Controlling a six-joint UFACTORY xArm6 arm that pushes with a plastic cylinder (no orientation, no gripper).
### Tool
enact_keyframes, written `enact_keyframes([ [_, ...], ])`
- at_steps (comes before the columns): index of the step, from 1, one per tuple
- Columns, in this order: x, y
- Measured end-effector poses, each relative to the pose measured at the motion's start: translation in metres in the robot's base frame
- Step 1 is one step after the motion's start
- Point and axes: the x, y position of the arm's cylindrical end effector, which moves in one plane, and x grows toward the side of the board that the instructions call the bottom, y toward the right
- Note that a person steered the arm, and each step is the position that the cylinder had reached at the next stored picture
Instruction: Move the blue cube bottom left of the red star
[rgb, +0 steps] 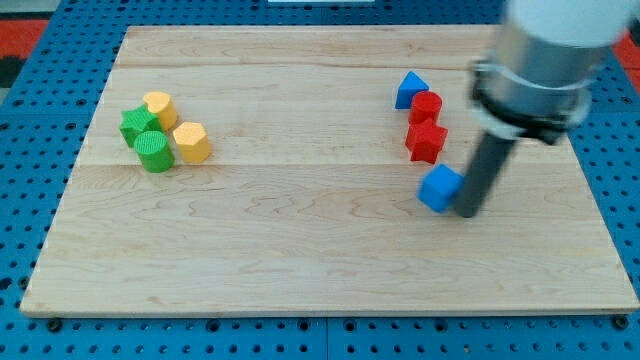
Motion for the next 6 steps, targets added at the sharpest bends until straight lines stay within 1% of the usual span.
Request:
enact_keyframes([
  [1, -0.001, 0.009],
  [2, 0.024, -0.009],
  [3, 0.024, -0.061],
  [5, -0.016, -0.009],
  [6, -0.015, -0.046],
])
